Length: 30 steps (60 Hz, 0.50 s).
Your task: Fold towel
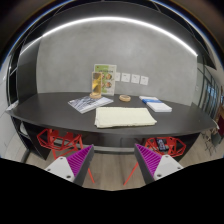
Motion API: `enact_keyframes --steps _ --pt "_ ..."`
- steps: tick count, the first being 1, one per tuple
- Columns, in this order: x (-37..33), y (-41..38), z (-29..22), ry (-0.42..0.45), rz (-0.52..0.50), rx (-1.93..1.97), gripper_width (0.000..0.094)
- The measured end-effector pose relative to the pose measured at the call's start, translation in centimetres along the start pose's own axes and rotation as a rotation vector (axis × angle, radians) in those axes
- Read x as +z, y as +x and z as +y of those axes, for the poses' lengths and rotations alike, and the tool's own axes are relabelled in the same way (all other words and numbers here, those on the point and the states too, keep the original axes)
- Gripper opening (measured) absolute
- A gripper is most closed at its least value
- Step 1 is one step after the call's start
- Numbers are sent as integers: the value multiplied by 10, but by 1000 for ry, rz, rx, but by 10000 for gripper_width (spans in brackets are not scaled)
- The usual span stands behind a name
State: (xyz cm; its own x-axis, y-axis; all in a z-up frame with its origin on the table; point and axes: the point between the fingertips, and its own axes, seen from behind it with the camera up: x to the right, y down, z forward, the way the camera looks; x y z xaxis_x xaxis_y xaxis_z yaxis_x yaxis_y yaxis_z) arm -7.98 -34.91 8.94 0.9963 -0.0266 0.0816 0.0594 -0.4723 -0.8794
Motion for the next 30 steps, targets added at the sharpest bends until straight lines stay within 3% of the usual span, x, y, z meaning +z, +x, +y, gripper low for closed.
enact_keyframes --steps 12,30 --pt "44 -14 -7 -15 -83 -4 847" --pt "204 -77 -50 25 -217 -94 813"
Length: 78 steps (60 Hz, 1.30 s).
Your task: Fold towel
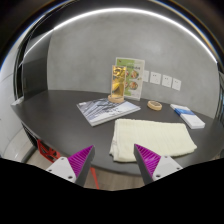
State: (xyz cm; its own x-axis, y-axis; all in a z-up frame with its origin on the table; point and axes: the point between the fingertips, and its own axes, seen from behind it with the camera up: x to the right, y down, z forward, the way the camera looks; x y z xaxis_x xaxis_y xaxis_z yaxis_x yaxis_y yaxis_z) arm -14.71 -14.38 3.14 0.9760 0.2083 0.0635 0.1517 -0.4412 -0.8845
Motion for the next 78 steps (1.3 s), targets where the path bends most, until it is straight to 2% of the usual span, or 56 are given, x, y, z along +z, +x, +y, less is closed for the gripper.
enact_keyframes --steps 5,6,8,10,11,12,13,16,18,20,21,22,23,27,35,40,48,52,57,67,74,78 --pt "47 11 -4 -10 12 -53 720" --pt "54 13 -5 -10 16 -62 738" --pt "67 19 -4 -18 23 -79 638" --pt "78 24 2 -36 29 -93 500" --pt "81 26 5 -50 24 -99 455" --pt "84 23 1 -31 6 -92 449" --pt "86 23 0 -20 -2 -82 342" --pt "88 26 0 0 -10 -64 292" --pt "89 30 0 16 1 -60 164" --pt "88 30 0 40 4 -51 146" --pt "88 30 0 47 5 -49 181" --pt "88 31 0 56 12 -50 149" --pt "88 33 -1 65 18 -53 61" --pt "88 34 -2 86 28 -80 10" --pt "85 30 -9 67 -18 -106 8" --pt "71 39 -35 108 -56 -75 8" --pt "44 107 -91 195 -45 30 8" --pt "36 154 -100 208 6 89 8" --pt "39 213 -87 193 89 121 8" --pt "57 291 -28 78 232 142 32" --pt "67 306 -1 18 282 126 37" --pt "65 309 -3 30 303 100 107"
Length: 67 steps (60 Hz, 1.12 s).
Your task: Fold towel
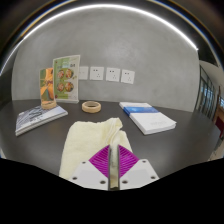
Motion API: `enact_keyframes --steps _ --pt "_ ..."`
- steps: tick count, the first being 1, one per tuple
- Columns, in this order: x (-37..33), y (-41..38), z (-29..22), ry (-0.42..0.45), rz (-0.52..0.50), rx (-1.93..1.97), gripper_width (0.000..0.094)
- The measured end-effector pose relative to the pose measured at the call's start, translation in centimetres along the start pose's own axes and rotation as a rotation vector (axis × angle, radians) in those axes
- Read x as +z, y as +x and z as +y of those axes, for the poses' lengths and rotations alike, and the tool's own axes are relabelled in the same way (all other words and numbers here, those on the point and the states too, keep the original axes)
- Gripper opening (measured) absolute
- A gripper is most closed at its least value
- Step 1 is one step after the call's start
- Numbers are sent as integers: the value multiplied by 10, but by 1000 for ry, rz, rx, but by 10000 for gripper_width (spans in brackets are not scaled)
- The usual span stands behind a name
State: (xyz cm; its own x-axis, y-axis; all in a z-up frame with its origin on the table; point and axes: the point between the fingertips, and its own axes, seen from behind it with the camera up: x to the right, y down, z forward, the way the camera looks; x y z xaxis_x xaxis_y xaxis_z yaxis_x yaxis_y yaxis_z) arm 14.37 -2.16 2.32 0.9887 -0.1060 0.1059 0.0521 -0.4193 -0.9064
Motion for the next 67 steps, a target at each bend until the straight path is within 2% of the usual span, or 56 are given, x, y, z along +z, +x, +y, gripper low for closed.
enact_keyframes --steps 1,2,3,8,11,13,18,31,38,46,54,61,67 --pt "-1 1 0 0 9 -7 149" --pt "-2 3 0 0 17 -15 253" --pt "-3 4 -1 1 26 -23 292" --pt "-13 13 -7 7 76 -69 717" --pt "-20 11 -8 2 73 -93 859" --pt "-26 11 -8 -1 73 -96 818" --pt "-48 4 -6 -7 78 -86 844" --pt "-137 -58 -9 31 62 -72 842" --pt "-190 -126 -7 49 -8 -28 840" --pt "-250 -205 6 25 -111 0 837" --pt "-299 -249 14 27 -141 -34 837" --pt "-324 -261 17 38 -129 -90 836" --pt "-326 -243 28 11 -82 -65 838"
